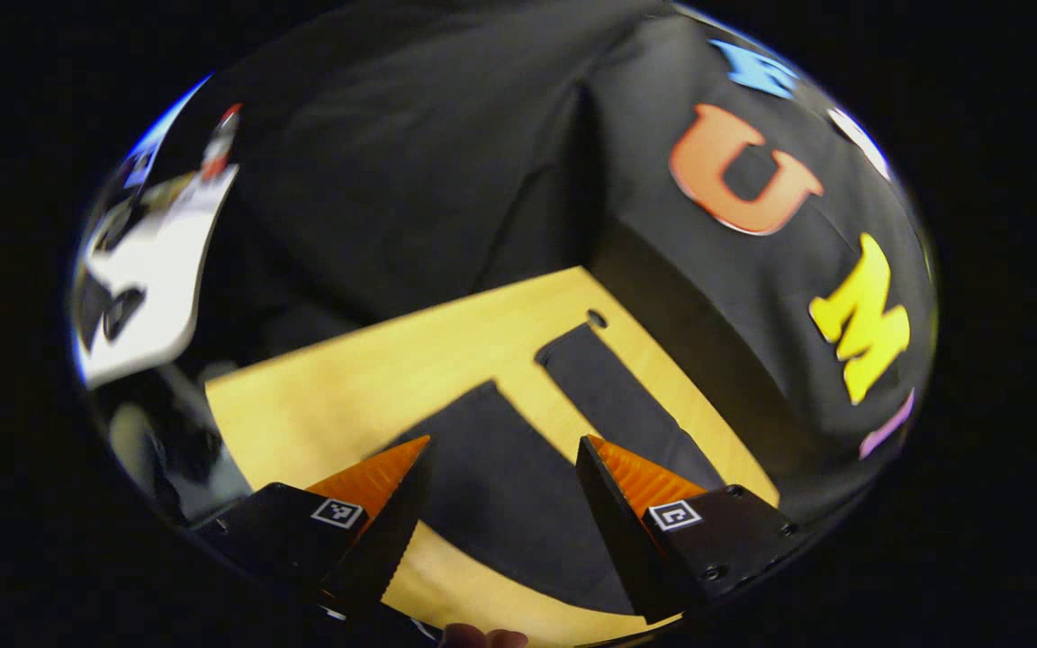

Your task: Grasp the waist and the cuffs of the jeans and fold them to make the two legs overlap; first hold the waist and fold one-third of the jeans toward the cuffs, then hold the cuffs and fold the remaining one-third in the same direction to finish folding.

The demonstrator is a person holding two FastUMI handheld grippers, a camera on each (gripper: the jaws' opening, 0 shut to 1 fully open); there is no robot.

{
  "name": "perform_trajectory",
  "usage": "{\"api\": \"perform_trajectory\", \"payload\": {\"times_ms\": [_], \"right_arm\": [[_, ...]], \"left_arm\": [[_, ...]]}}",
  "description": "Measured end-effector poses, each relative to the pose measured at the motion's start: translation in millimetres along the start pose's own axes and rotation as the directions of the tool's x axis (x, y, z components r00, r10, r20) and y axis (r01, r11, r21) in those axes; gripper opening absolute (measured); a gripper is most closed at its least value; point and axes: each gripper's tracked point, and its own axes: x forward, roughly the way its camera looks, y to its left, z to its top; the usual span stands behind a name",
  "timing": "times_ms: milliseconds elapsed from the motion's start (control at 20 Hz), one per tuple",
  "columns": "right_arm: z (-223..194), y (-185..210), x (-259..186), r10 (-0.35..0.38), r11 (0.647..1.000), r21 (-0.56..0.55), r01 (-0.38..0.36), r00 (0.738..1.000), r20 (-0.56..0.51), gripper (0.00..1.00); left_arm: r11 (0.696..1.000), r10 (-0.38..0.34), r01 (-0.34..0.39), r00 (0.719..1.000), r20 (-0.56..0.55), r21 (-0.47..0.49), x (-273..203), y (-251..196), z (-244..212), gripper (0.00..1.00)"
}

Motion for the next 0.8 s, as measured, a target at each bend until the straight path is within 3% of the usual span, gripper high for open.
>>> {"api": "perform_trajectory", "payload": {"times_ms": [50, 150, 250, 350, 650, 800], "right_arm": [[-14.0, -18.4, 4.5, -0.018, 0.997, 0.069, 0.02, 0.999, -0.039, 0.98], [-40.0, -44.4, 15.2, -0.036, 0.983, 0.173, 0.055, 0.993, -0.109, 0.98], [-54.1, -58.7, 23.8, -0.047, 0.967, 0.24, 0.081, 0.988, -0.146, 0.98], [-58.7, -64.3, 28.6, -0.049, 0.962, 0.259, 0.089, 0.987, -0.155, 0.98], [-59.2, -62.6, 26.7, -0.047, 0.959, 0.267, 0.093, 0.984, -0.171, 0.98], [-57.6, -65.1, 30.3, -0.044, 0.942, 0.322, 0.098, 0.984, -0.17, 0.98]], "left_arm": [[0.991, 0.016, -0.023, 0.999, -0.052, -0.135, 4.6, 9.8, -17.8, 0.99], [0.935, 0.046, -0.087, 0.991, -0.124, -0.344, 9.1, 21.8, -45.5, 1.0], [0.895, 0.066, -0.126, 0.986, -0.153, -0.427, 16.0, 22.4, -59.7, 1.0], [0.893, 0.062, -0.123, 0.986, -0.153, -0.432, 26.3, 36.6, -61.2, 1.0], [0.928, -0.019, -0.025, 0.993, -0.115, -0.372, 65.9, -7.1, -51.5, 0.99], [0.904, -0.082, 0.037, 0.993, -0.087, -0.427, 79.4, -22.1, -44.5, 0.99]]}}
